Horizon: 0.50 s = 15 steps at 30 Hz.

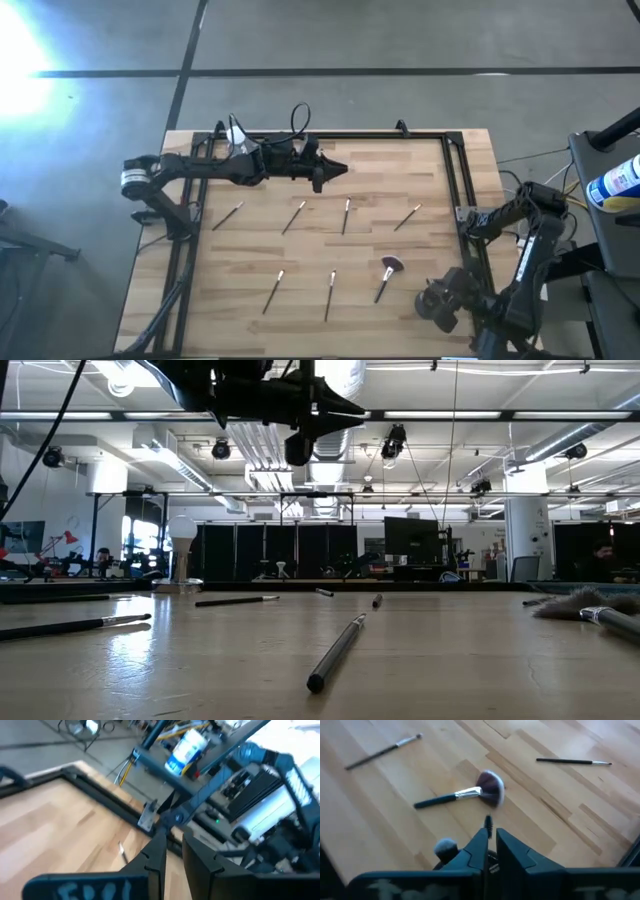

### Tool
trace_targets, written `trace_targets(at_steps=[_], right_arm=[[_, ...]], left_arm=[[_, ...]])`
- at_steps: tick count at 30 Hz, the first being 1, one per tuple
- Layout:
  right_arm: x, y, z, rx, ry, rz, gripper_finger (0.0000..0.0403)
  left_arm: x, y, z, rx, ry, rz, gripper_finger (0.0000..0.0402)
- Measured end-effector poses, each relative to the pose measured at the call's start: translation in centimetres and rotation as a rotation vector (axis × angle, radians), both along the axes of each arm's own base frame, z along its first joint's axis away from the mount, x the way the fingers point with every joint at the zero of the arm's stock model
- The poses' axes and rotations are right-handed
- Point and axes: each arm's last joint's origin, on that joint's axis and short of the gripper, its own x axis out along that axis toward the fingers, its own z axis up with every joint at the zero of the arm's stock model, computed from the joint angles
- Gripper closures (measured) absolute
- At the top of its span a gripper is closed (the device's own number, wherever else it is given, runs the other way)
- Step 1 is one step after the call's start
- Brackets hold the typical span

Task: Put items in baskets/containers
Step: Put the highlighter brush into the brush holder

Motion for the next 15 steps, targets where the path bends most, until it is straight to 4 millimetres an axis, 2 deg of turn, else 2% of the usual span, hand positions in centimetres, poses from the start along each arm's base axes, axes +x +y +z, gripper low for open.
trace_targets(at_steps=[4,10,15], right_arm=[[0.1,-1.6,2.1,0.051,-0.103,-0.004,0.0393],[2.7,-4.9,3.9,0.110,-0.134,-0.140,0.0394],[4.2,-8.5,5.2,0.161,-0.187,-0.261,0.0394]], left_arm=[[-1.0,-0.4,0.1,0.022,0.102,-0.045,0.0346],[-2.7,-1.1,0.0,0.100,0.220,-0.087,0.0346],[-3.8,-2.2,-1.6,0.062,0.252,-0.106,0.0349]])
